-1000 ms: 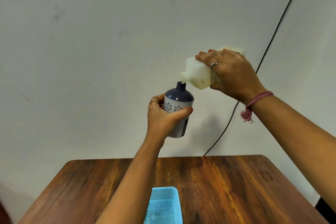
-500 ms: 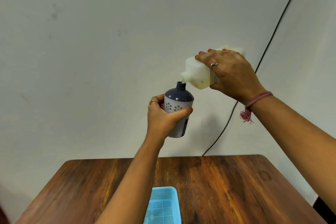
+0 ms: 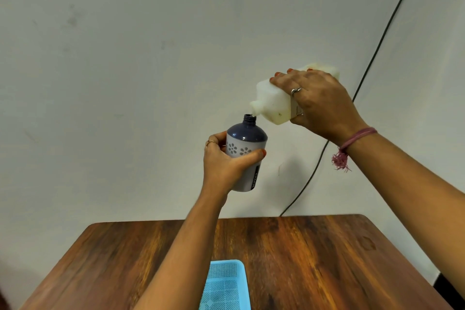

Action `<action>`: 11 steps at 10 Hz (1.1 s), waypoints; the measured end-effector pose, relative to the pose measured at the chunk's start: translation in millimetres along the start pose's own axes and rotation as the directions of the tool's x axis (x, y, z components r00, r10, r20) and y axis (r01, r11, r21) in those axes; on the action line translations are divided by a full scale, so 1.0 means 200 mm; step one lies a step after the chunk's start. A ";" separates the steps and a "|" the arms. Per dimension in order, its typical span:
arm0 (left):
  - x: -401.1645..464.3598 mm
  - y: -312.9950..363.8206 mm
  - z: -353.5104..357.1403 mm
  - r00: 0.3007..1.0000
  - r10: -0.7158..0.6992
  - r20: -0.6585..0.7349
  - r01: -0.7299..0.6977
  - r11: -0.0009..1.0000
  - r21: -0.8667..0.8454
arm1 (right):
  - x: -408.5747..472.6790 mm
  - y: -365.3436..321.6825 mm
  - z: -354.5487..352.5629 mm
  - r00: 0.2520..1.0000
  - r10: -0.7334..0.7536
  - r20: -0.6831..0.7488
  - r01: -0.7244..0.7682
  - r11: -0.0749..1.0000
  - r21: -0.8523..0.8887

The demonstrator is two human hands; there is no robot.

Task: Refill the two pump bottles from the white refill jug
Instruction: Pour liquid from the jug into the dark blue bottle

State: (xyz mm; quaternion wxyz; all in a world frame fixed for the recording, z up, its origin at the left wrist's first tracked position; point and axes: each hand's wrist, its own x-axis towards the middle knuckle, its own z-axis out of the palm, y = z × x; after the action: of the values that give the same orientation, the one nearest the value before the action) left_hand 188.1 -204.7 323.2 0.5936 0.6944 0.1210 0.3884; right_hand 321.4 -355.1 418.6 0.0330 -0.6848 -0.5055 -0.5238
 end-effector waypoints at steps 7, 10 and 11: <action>0.00 -0.01 0.00 1.000 0.002 0.006 -0.002 1.000 -0.003 | 0.01 -0.01 0.01 1.000 -0.013 -0.002 0.013 1.000 0.005; -0.01 0.00 -0.01 1.000 0.004 0.001 -0.004 1.000 -0.009 | 0.01 -0.02 0.01 1.000 -0.018 -0.004 0.018 1.000 0.007; -0.01 0.00 -0.01 1.000 0.001 0.004 -0.001 1.000 -0.012 | 0.01 -0.03 0.00 1.000 -0.020 -0.008 0.020 1.000 0.006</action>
State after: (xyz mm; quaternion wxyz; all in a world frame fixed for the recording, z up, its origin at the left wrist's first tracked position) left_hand 184.9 -203.9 322.3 0.5979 0.6916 0.1169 0.3880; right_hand 317.7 -350.9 417.5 0.0319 -0.6775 -0.5139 -0.5252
